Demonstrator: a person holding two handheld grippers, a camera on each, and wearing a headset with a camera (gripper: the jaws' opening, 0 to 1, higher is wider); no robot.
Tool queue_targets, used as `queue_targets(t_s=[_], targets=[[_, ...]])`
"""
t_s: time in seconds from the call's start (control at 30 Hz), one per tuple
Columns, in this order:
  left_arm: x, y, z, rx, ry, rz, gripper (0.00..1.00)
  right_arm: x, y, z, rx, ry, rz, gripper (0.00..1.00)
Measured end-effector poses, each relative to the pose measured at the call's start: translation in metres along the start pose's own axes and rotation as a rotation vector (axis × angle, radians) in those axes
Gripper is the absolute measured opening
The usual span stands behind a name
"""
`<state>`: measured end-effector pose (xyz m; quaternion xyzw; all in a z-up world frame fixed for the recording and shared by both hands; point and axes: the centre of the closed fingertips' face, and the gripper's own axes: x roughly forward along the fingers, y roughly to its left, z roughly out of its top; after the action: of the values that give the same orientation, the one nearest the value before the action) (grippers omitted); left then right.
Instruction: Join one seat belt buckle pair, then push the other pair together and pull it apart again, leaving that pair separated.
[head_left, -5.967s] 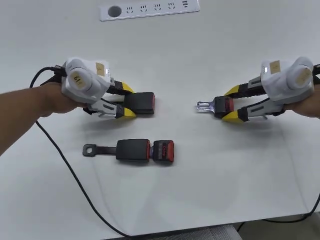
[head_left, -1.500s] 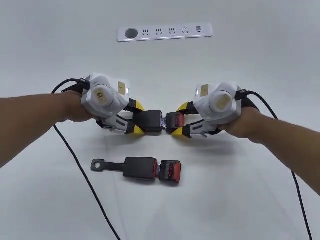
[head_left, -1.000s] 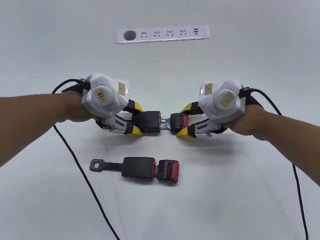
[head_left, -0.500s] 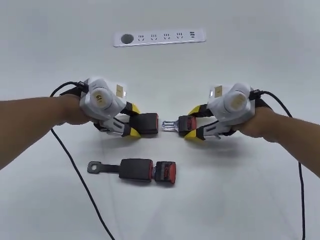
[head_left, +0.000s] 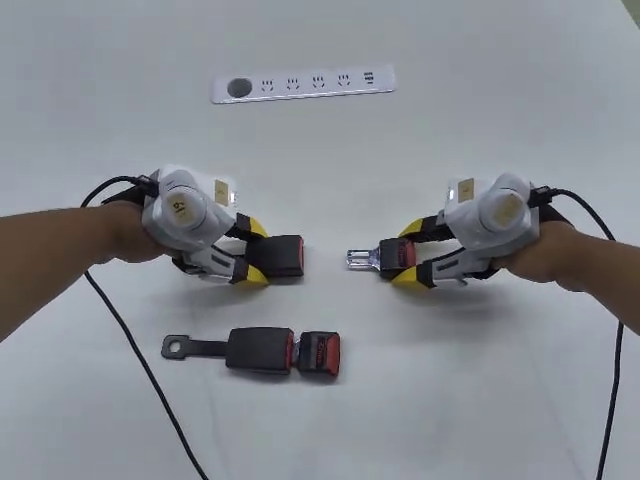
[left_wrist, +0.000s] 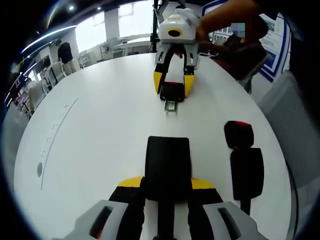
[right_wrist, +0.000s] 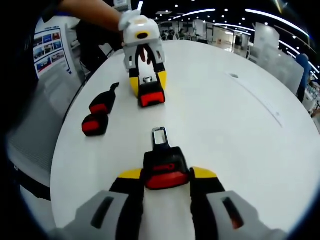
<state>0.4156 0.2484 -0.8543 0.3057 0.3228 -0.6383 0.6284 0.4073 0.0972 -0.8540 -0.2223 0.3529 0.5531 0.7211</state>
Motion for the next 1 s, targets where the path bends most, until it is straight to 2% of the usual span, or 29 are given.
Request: queue_targets(t_s=[0.3,0.57,0.83,0.93,1.0], targets=[[0.0,0.0,0.0,-0.001,0.008,0.001,0.34,-0.01,-0.01,-0.015,0.02,0.01,-0.017,0.36],[0.0,0.0,0.001,0.001,0.011,0.0,0.34,-0.022,-0.009,-0.027,0.037,0.011,-0.017,0.37],[0.001,0.001,0.0,0.001,0.02,0.001,0.34,-0.026,-0.006,-0.03,0.044,-0.001,-0.017,0.37],[0.001,0.001,0.001,-0.038,0.032,0.015,0.34,-0.028,-0.004,-0.035,-0.04,0.042,-0.021,0.4],[0.001,-0.01,0.001,-0.042,0.051,-0.037,0.45,-0.029,-0.003,-0.034,0.003,0.035,-0.047,0.46]])
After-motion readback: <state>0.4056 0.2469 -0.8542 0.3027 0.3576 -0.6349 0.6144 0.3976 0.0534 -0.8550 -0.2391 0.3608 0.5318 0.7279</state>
